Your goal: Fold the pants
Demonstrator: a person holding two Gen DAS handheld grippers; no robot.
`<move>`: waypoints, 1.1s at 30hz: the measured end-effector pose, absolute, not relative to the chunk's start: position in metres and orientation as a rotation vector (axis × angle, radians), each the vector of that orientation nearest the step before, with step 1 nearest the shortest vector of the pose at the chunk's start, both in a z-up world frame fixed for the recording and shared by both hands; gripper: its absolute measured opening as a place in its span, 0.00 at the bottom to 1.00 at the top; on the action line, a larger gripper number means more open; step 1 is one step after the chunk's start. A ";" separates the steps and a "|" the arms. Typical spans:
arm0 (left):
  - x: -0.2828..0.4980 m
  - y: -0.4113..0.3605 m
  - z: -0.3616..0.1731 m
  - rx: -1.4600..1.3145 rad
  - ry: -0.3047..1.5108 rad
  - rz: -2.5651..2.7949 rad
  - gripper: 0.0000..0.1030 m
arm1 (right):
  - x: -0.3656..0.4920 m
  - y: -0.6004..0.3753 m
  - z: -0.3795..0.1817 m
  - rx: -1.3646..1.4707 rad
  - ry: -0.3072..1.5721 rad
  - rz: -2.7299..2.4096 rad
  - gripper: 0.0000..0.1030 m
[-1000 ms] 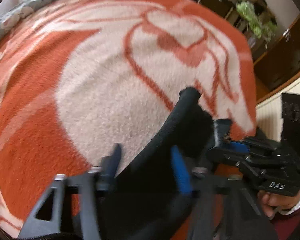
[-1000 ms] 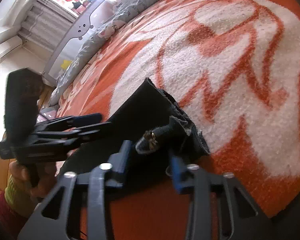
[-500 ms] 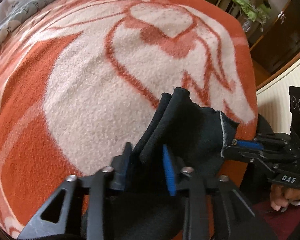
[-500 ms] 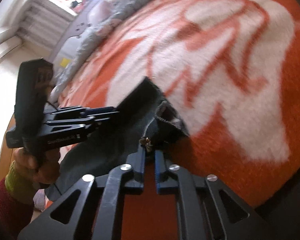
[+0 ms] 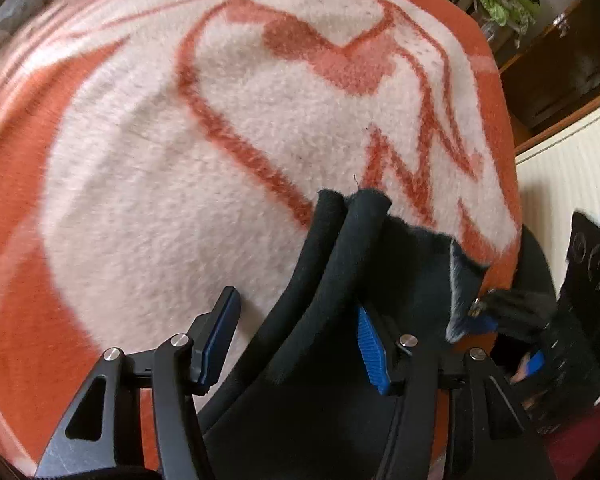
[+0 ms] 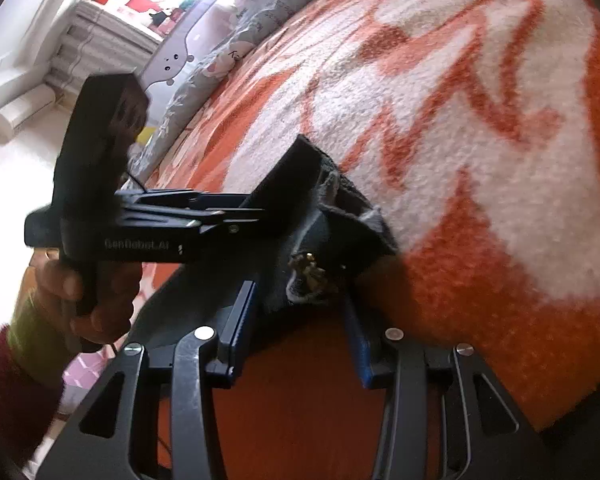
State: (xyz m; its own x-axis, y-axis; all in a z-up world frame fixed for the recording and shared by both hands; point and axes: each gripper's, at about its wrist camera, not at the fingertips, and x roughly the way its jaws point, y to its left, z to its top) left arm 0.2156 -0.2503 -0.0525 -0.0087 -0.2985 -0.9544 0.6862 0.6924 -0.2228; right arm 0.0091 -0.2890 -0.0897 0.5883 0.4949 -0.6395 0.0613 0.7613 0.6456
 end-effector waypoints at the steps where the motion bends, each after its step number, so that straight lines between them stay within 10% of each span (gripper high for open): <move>1: 0.217 -0.251 -0.053 0.340 1.374 -0.812 0.52 | 0.009 -0.286 -0.089 0.660 0.904 0.280 0.41; 4: 0.218 -0.255 -0.051 0.284 1.371 -0.889 0.17 | 0.012 -0.282 -0.090 0.634 0.908 0.309 0.17; 7: 0.208 -0.255 -0.042 0.320 1.305 -0.904 0.11 | 0.008 -0.282 -0.087 0.646 0.893 0.322 0.13; 33: 0.118 -0.042 0.067 -0.091 0.985 -0.666 0.11 | 0.006 -0.131 -0.001 0.342 0.773 0.774 0.12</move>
